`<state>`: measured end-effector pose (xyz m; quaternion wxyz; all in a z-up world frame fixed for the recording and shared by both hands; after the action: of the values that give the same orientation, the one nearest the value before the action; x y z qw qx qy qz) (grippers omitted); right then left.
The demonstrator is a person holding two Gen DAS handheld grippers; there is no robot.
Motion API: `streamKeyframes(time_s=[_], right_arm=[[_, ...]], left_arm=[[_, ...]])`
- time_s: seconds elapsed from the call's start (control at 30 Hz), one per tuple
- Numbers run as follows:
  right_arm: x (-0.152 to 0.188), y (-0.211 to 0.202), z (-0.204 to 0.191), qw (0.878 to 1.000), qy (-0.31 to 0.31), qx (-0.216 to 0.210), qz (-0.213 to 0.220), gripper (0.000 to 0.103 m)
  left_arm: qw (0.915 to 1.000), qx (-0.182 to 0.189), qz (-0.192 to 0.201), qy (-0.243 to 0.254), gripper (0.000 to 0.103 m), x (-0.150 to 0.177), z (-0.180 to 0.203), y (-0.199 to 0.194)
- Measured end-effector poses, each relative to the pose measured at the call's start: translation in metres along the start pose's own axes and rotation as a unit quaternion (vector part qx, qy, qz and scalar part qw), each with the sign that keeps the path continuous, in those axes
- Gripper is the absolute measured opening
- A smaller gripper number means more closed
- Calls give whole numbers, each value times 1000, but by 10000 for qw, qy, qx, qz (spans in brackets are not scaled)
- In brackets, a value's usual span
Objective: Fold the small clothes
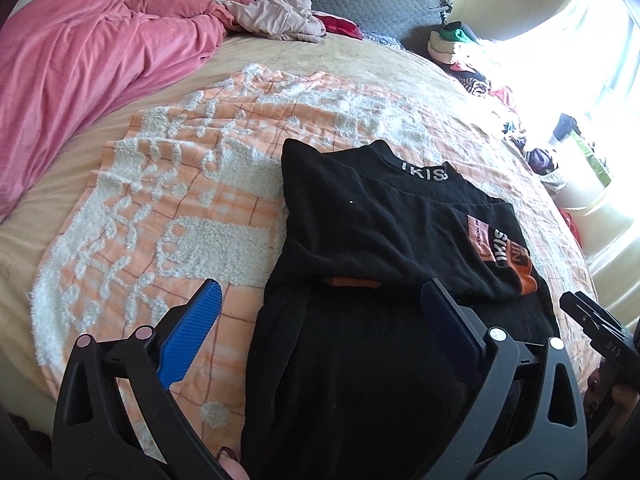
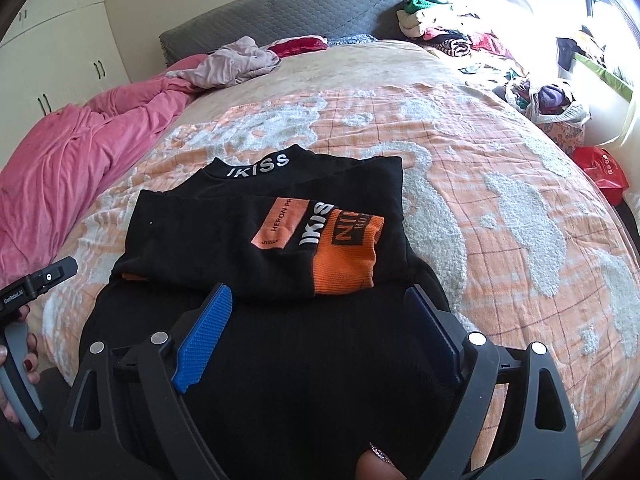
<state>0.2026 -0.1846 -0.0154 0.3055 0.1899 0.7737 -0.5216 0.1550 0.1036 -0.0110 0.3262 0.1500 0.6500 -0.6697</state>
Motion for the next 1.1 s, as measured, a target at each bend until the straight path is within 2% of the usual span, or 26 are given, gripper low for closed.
streamKeyframes(time_s=[0.5, 1.1], right_arm=[[34, -27, -5, 9998, -124, -110, -71, 87], [88, -49, 27, 9995, 6, 115, -294, 87]], left_arm=[[9999, -79, -136, -12, 93, 36, -19, -10], [9990, -221, -371, -139, 93, 91, -61, -21]])
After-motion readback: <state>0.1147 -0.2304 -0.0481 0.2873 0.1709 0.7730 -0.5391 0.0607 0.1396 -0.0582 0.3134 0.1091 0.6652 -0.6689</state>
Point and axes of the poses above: each gripper's, at about its wrist camera, not at the fingertips, and y roughly the way its jaws point, z to its right, x to its underside, the point moved 8 cm from there along y, roughly the way its jaws point, and after that the axes turned 7 degrees about -x, right-handed, at the moved point
